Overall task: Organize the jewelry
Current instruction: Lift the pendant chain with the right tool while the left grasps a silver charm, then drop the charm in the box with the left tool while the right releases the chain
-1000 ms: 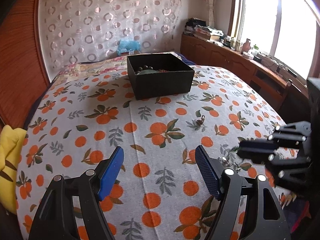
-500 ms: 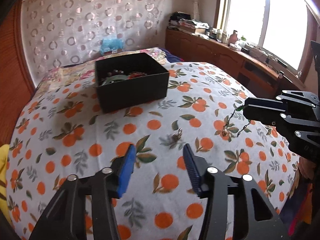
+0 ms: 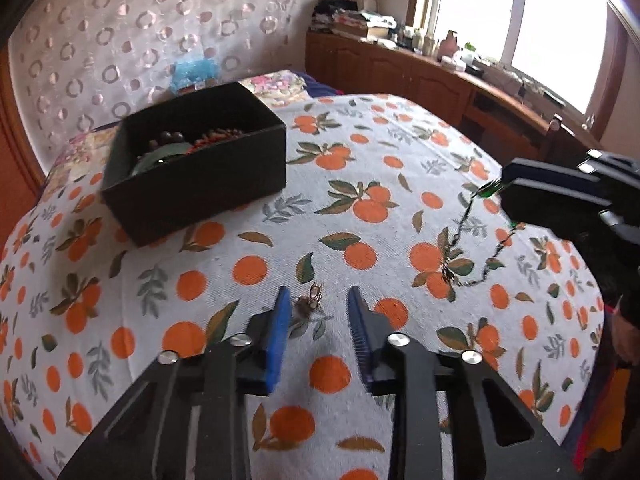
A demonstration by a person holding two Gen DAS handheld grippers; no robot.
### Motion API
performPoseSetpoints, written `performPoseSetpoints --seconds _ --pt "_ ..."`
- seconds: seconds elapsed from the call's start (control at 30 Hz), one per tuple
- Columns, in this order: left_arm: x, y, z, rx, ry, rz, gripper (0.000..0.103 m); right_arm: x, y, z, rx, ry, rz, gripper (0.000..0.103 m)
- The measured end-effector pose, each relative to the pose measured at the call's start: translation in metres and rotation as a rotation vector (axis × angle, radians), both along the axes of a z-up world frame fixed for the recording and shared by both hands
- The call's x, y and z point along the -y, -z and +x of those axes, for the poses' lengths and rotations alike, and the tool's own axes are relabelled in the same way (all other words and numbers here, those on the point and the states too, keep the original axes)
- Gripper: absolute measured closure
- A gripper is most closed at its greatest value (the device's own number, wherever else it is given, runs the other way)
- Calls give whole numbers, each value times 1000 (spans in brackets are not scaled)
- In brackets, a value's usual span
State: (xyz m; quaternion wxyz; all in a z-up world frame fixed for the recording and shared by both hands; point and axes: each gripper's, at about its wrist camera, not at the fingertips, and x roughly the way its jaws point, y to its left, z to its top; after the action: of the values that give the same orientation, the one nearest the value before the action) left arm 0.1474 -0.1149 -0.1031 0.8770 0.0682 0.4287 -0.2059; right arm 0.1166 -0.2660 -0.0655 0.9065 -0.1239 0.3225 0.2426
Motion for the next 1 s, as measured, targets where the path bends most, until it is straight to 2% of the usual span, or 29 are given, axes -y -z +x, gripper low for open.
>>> performPoseSetpoints --seconds 0.07,0.1,0.23,0.73,1.0 --pt "2 2 2 6 -1 17 83 2 -1 1 0 2 1 90" --pt "2 2 3 12 -1 27 92 2 0 2 -1 3 1 90" --pt "-3 -1 3 20 -3 12 97 4 0 7 -4 3 -2 90" --pt "-45 -42 18 106 -79 -36 97 -15 -13 58 -3 -2 53 90" --pt "-70 -65 35 130 -117 -68 97 -41 -34 100 -17 -25 79 90"
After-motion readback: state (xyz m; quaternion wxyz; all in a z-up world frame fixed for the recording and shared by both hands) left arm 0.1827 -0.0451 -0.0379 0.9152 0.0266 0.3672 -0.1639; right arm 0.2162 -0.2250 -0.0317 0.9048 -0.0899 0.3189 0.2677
